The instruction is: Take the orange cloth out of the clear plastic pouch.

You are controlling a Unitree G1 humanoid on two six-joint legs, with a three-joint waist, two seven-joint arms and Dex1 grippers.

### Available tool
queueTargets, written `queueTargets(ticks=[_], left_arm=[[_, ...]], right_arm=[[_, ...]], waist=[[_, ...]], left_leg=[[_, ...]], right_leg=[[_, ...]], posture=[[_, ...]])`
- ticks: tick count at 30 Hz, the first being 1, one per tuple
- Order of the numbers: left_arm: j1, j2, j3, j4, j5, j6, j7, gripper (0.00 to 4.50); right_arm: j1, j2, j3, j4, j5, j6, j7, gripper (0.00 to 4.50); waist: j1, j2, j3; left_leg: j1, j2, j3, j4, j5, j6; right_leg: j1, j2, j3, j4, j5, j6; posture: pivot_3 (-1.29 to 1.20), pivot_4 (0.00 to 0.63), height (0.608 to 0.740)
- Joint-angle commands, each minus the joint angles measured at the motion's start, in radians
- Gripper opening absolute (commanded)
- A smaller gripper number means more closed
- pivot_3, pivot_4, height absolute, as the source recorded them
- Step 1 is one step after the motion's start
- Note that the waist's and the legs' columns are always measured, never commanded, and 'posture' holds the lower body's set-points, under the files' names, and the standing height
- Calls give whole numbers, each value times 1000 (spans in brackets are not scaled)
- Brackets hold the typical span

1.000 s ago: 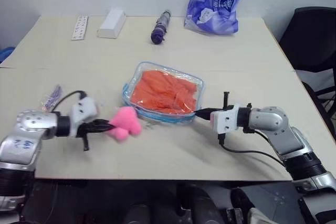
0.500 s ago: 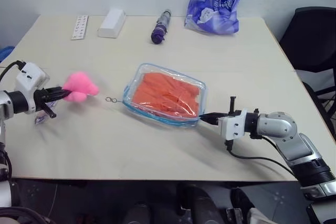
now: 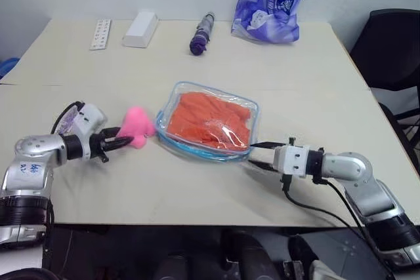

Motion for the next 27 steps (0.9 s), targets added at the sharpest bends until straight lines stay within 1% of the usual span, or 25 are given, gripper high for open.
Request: queueTargets(ticks=[1,3,4,5,7,11,13,15,17,19,21,25,27], left_arm=[[-69,28,34,87,94,-99,157,3081],[-118,47,35,126,165,-192,261,3685],[-139,56,35,135,189,-219,295,3725],[-155,64,30,130,201,-227,305,3725],[-166,71,25,89,180,-207,265,3725],[-170,82,8,-108,-4,-142,-1,3725],[-155,90,-35,-205,-49,-107,-103,3725],[-149,85,-84,-277,-55,-99,-156,3725],[-150,71,-134,-305,-14,-164,-181,3725],[-171,49,-238,-237,138,-412,-174,3725],[-213,7,-302,-131,223,-573,-159,3725],[-306,-47,-376,53,309,-782,-163,3725],[-338,-64,-396,118,332,-850,-163,3725]], right_arm=[[71,-22,-108,-156,115,121,-11,3389],[131,-10,-151,-224,153,189,-43,4028],[160,-1,-170,-256,170,224,-62,4395],[192,6,-188,-292,186,251,-77,4454],[254,14,-225,-368,243,315,-96,4454],[344,12,-310,-488,398,461,-113,4454],[370,2,-335,-519,446,505,-105,4454],[393,-17,-349,-540,469,534,-87,4454],[406,-37,-356,-549,471,544,-72,4454],[421,-44,-360,-554,469,543,-64,4454],[430,-41,-364,-556,466,539,-65,4454],[458,-32,-362,-561,444,519,-70,4454],[470,-29,-361,-564,439,509,-71,4454]], waist=[[4,0,0],[6,0,0],[6,-1,0],[6,-1,-1],[6,-1,-1],[5,-1,-1],[4,-1,-1],[3,-1,-1],[2,-1,-1],[1,-1,-1],[3,-1,-1],[7,-2,-1],[8,-2,-1]], left_leg=[[0,0,0,0,0,0],[0,0,-2,0,0,0],[0,0,-3,0,0,-1],[0,0,-4,0,0,-1],[0,0,-3,-1,0,-1],[0,0,-3,-1,0,-1],[0,0,-3,0,0,-1],[0,0,-3,0,0,-1],[0,-1,-1,-1,0,-1],[0,-1,0,-1,0,-1],[1,-1,0,-1,0,-1],[0,-3,3,-1,0,-1],[-1,-3,4,-1,0,-1]], right_leg=[[0,0,0,0,0,0],[1,0,0,0,0,0],[1,0,0,0,0,0],[1,0,-1,0,0,0],[0,0,-1,0,0,0],[0,0,-1,-1,0,0],[1,0,-1,0,0,0],[2,1,0,0,0,0],[4,1,2,-1,0,0],[4,2,3,-1,0,0],[4,2,3,-4,0,0],[4,3,3,-3,0,1],[4,4,2,-2,0,1]], posture=[[0,150,740],[0,150,740],[0,150,740],[0,150,740],[0,150,740],[0,150,740],[0,150,740],[0,150,740],[0,150,740],[0,150,740],[0,150,740],[0,150,740],[0,150,740]])
